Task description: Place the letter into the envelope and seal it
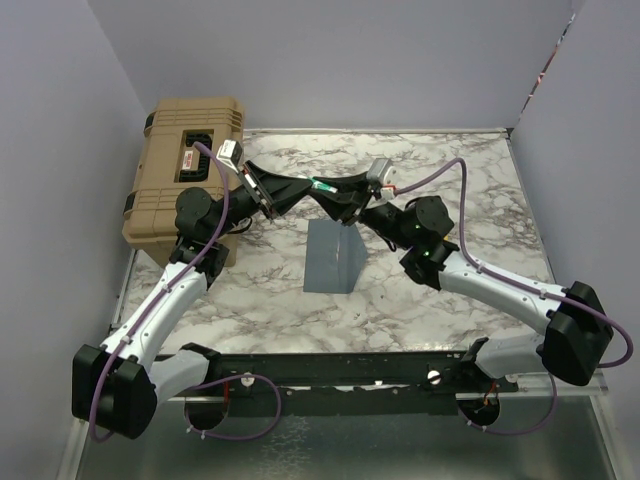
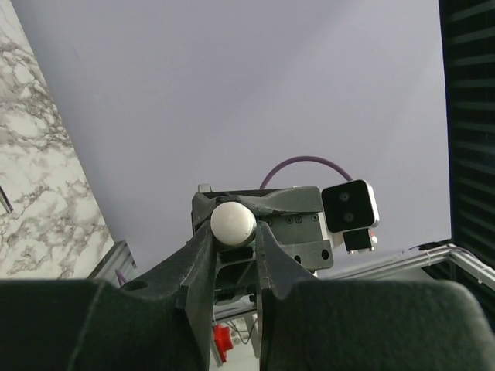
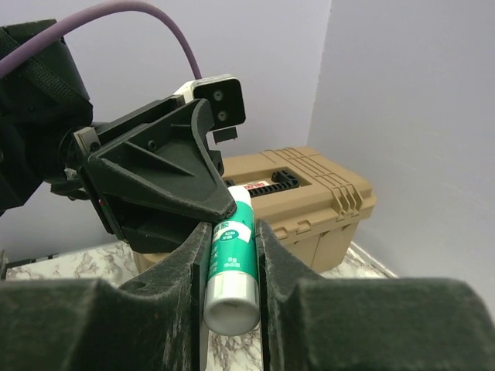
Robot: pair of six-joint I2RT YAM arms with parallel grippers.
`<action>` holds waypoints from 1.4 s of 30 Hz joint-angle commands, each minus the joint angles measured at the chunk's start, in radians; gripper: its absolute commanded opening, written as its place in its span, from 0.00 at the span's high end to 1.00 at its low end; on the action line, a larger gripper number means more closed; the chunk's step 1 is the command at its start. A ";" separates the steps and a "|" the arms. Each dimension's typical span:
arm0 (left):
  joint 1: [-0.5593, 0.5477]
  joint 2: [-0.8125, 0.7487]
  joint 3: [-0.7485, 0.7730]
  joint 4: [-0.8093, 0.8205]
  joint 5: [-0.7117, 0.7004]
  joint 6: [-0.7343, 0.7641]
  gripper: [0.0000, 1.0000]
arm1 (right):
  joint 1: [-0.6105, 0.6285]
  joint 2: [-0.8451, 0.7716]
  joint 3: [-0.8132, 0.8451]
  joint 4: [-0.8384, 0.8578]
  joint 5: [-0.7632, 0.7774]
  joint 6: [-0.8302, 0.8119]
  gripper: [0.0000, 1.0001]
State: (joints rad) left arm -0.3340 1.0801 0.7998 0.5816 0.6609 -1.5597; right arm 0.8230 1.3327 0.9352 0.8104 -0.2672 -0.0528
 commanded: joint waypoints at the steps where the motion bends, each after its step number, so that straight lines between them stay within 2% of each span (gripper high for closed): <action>1: -0.001 -0.005 0.003 0.014 0.016 0.015 0.93 | 0.001 0.005 0.039 -0.022 0.081 0.020 0.99; 2: -0.001 -0.005 -0.001 0.013 0.016 0.016 0.84 | -0.001 0.001 0.045 -0.049 0.103 0.026 0.99; 5: 0.000 -0.010 -0.010 -0.026 0.013 0.058 0.44 | -0.001 -0.012 0.067 -0.195 0.230 0.063 0.99; 6: -0.001 -0.013 -0.011 -0.067 0.013 0.093 0.36 | -0.001 -0.015 0.080 -0.269 0.298 0.091 0.99; 10: 0.001 -0.025 -0.019 -0.306 0.021 0.245 0.27 | -0.002 -0.012 0.124 -0.587 0.592 0.230 0.99; 13: 0.001 -0.047 -0.041 -0.511 -0.025 0.401 0.25 | -0.002 0.004 0.119 -0.794 0.636 0.331 0.99; 15: 0.000 -0.042 -0.084 -0.567 -0.045 0.477 0.30 | -0.002 0.020 0.094 -0.903 0.588 0.416 0.99; 17: -0.001 -0.001 -0.124 -0.571 -0.041 0.529 0.47 | -0.002 0.041 0.056 -0.949 0.527 0.469 0.99; 19: -0.003 0.059 -0.144 -0.568 -0.039 0.563 0.70 | -0.002 0.076 0.028 -0.973 0.472 0.519 0.99; 22: -0.035 0.146 -0.138 -0.556 -0.063 0.620 0.86 | -0.002 0.161 0.024 -0.986 0.380 0.542 0.99; 27: -0.149 0.290 -0.117 -0.525 -0.152 0.717 0.92 | -0.002 0.283 0.044 -0.978 0.361 0.590 0.99; 31: -0.223 0.412 -0.107 -0.500 -0.299 0.792 0.98 | -0.002 0.320 0.047 -0.954 0.404 0.613 0.99; 37: -0.262 0.527 -0.089 -0.459 -0.390 0.880 1.00 | -0.002 0.375 0.076 -0.930 0.424 0.609 0.99; 42: -0.267 0.571 -0.105 -0.481 -0.424 0.879 1.00 | -0.002 0.421 0.103 -0.946 0.448 0.612 1.00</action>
State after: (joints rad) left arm -0.5915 1.6173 0.6827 0.0994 0.3294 -0.7319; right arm 0.8185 1.7168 1.0000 -0.1375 0.1413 0.5457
